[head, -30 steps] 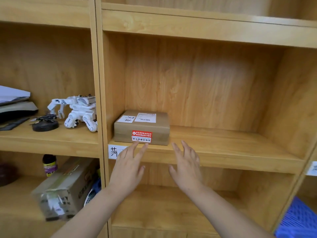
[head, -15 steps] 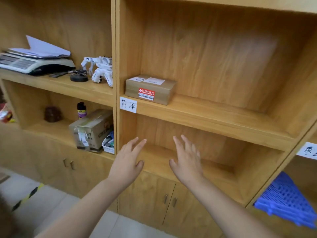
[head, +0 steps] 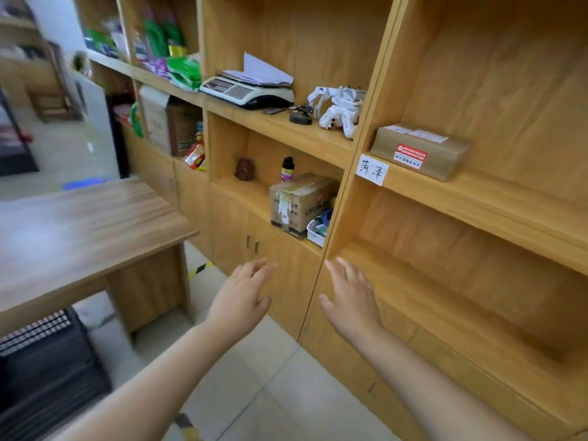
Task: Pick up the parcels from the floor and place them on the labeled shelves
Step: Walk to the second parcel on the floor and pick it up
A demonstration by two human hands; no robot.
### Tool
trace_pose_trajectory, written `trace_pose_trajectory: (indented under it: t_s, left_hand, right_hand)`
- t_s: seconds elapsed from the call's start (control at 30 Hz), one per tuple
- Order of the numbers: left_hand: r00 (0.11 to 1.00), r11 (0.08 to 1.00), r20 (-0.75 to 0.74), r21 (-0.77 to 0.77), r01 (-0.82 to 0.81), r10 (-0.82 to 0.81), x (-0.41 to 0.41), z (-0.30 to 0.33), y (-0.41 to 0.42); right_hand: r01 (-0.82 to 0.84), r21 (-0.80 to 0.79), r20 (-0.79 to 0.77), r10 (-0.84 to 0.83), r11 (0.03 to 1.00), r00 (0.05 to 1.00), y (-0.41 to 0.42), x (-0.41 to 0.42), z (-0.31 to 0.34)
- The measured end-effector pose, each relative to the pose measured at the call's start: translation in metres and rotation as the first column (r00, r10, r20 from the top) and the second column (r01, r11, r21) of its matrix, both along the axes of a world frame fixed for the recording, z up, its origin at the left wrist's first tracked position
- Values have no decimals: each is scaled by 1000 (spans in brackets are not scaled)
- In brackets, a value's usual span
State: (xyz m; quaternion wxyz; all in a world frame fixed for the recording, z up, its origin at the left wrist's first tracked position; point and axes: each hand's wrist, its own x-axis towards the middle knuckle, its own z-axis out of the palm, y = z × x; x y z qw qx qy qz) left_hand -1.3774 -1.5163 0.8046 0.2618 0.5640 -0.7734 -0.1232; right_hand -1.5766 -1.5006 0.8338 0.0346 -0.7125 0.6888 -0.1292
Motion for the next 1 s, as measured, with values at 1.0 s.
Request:
trace_pose_trajectory:
  t_s: [1.0]
  left_hand:
    - [263,262,0,85,-961,965,517,-21,549]
  right_hand:
    - [-955,50,32,955,292,294,340,627,-20]
